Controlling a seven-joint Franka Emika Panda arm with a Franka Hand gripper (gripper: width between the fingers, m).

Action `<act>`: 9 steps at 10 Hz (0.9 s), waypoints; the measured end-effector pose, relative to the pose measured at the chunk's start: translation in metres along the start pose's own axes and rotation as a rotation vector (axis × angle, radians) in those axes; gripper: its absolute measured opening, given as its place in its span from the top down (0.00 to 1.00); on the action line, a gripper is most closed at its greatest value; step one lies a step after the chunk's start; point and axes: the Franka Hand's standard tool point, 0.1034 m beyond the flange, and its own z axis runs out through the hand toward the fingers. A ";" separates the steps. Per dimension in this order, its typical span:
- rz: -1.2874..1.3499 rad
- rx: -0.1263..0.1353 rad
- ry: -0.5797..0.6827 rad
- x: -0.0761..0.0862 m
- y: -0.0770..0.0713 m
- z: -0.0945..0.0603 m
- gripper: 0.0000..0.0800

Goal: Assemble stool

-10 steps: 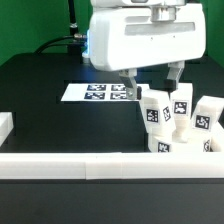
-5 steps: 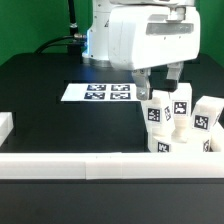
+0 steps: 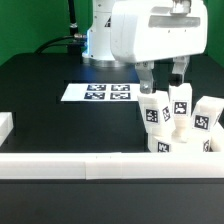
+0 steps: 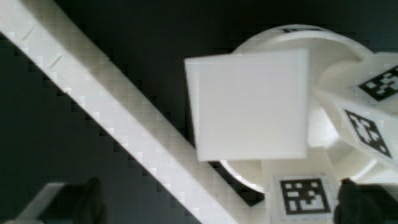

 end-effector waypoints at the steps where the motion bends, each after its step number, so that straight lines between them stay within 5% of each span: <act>1: 0.001 0.000 -0.001 -0.001 0.000 0.001 0.19; 9: 0.012 -0.008 -0.017 -0.010 -0.001 0.025 0.19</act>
Offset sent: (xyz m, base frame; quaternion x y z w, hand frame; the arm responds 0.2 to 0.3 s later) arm -0.0034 0.0019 -0.0120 0.0058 0.0072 0.0034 1.0000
